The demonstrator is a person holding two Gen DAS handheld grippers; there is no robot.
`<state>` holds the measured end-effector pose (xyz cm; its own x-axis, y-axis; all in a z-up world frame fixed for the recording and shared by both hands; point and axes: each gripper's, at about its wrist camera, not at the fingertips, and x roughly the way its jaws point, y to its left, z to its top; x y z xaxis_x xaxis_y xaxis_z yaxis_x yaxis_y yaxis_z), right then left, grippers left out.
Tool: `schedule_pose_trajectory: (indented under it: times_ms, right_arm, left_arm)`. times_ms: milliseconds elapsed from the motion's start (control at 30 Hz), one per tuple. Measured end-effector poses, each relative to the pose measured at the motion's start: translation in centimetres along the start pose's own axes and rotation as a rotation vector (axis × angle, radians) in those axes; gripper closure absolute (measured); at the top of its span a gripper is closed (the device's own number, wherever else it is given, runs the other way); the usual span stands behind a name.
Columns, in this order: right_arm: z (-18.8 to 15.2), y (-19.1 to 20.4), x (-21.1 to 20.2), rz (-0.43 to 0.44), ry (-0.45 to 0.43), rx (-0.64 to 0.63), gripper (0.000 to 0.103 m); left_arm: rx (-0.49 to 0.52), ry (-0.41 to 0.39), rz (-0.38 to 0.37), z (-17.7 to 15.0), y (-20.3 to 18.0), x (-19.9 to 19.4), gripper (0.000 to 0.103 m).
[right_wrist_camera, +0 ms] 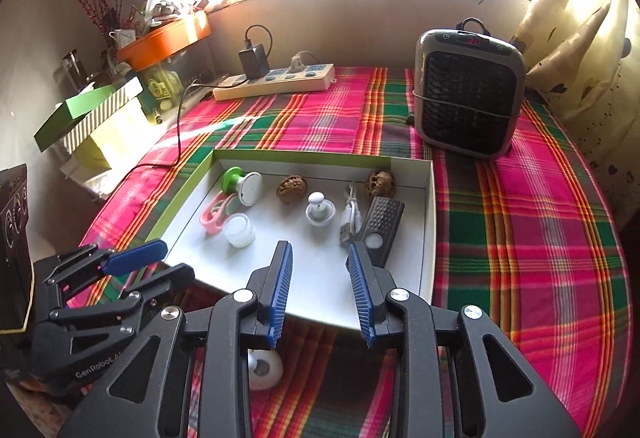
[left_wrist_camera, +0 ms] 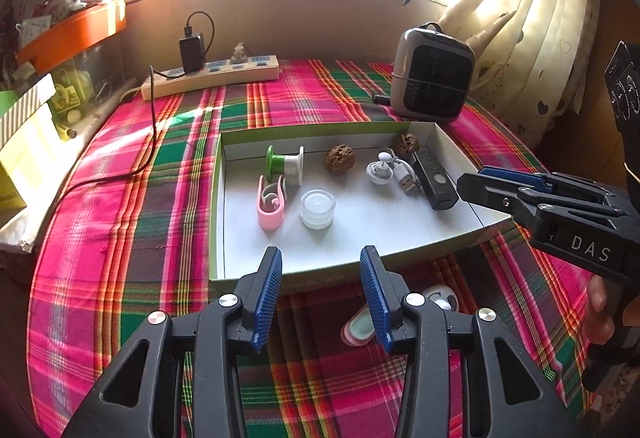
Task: Organize objects
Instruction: 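Withdraw both open tools toward the white ball and pink clip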
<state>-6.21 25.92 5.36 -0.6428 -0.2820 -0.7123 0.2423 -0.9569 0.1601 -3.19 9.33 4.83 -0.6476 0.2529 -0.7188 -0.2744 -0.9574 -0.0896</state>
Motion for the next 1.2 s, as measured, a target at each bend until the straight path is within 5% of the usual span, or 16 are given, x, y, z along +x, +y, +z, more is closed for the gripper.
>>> schedule_pose_trajectory:
  times_ms: [467,900,1200]
  right_arm:
    - [-4.0,2.2,-2.5,-0.013,-0.030,-0.041,0.065]
    - [-6.7,3.2,-0.8,-0.023,0.027,-0.051,0.042]
    - [-7.0,4.4,0.7,-0.030,0.061,-0.087,0.039]
  left_arm:
    - [0.010,0.006,-0.007,-3.0,-0.7,-1.5,0.064]
    - [-0.009,0.031,-0.001,-4.3,0.1,-1.2,0.064]
    - [-0.026,0.037,-0.016,-4.2,0.8,-0.7,0.063]
